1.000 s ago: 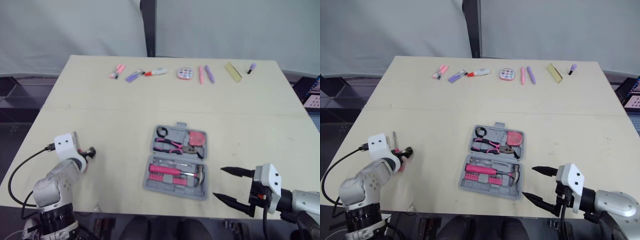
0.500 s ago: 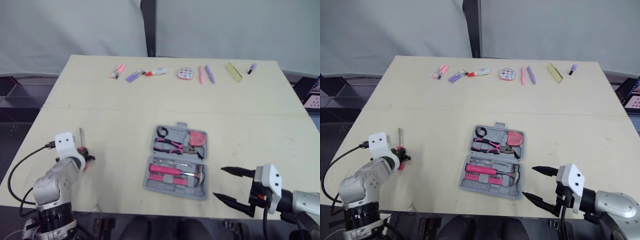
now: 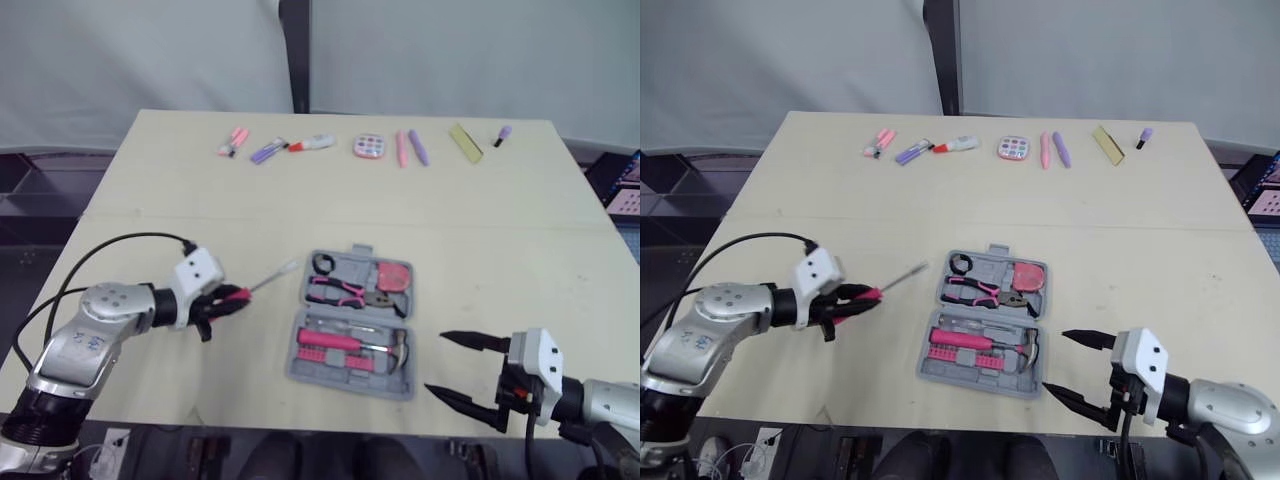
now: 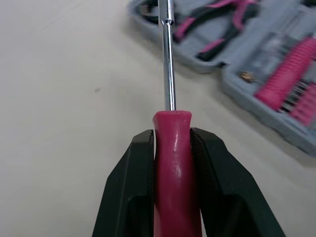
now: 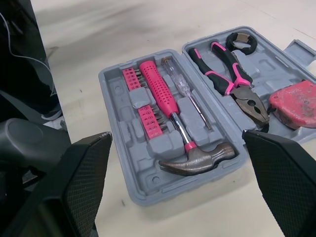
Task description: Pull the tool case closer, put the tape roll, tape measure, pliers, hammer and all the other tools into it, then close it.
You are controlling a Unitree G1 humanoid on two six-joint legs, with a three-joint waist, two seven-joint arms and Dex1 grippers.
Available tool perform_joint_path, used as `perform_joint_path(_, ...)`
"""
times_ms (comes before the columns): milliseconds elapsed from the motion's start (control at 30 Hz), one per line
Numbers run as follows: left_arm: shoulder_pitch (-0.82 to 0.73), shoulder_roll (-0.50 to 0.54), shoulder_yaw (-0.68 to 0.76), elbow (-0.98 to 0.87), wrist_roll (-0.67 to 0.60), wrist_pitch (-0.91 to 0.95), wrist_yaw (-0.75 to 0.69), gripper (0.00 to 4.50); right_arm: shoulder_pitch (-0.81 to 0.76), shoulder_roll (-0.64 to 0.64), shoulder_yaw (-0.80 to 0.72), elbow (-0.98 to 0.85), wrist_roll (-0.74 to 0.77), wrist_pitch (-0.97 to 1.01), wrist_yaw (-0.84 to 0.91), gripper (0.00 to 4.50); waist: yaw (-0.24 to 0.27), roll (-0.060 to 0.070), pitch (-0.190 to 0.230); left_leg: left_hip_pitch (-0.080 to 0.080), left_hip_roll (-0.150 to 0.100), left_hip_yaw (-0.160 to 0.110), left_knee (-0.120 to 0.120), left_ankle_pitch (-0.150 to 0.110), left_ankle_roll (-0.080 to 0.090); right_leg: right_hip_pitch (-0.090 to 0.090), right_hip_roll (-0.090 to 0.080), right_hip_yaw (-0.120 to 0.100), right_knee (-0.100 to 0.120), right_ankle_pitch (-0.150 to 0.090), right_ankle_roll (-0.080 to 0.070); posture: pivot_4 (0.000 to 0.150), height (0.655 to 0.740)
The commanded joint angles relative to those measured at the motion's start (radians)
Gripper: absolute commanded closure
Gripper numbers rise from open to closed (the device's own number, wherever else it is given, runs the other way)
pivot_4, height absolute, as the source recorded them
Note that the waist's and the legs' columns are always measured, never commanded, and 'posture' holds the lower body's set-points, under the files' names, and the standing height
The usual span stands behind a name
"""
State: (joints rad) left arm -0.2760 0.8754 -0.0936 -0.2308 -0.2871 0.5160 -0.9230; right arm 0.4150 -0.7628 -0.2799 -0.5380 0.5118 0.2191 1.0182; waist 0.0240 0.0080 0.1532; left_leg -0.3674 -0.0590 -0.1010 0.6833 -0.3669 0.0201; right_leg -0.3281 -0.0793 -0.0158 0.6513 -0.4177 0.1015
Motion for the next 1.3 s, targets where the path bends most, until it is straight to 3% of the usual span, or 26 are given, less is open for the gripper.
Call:
perform_joint_path(33,-0.099,-0.005,-0.097,-0.046,0.029,-0.050,-0.109,3.89,0.014,0.009,-0.012,-0.002,-0.003,-0.021,0.002,0.00,0.001,0.000,0.000,0.000,0.000,0.000,0.000,0.000,0.000,0.000,0.000,0.000,0.000,0.000,0.000,0.150,0.7134)
perform_joint_path(300,-0.300,-0.121,-0.306,-0.059,0.072,0.035,-0.200,3.89,0.042,0.001,-0.030,-0.002,-0.015,-0.026,0.009,0.00,-0.005,0.000,0.000,0.000,0.000,0.001,0.001,0.000,0.001,0.000,0.002,0.000,0.002,0.000,0.000,0.150,0.7134)
perform_joint_path(767,-0.428,-0.233,-0.521,-0.218,0.129,0.436,-0.099,3.89,0.072,-0.009,-0.023,-0.026,-0.003,-0.007,0.020,0.00,0.003,0.000,0.000,-0.001,-0.002,0.000,0.002,0.000,0.002,0.000,0.002,0.003,0.004,0.000,0.000,0.150,0.7134)
perform_joint_path(1300,-0.467,-0.253,-0.708,-0.182,0.243,0.401,-0.092,3.89,0.110,-0.009,-0.056,-0.052,0.005,0.005,0.009,0.00,0.004,0.000,0.000,-0.001,-0.002,0.000,0.002,0.000,0.002,0.000,0.002,0.003,0.004,0.000,0.000,0.150,0.7134)
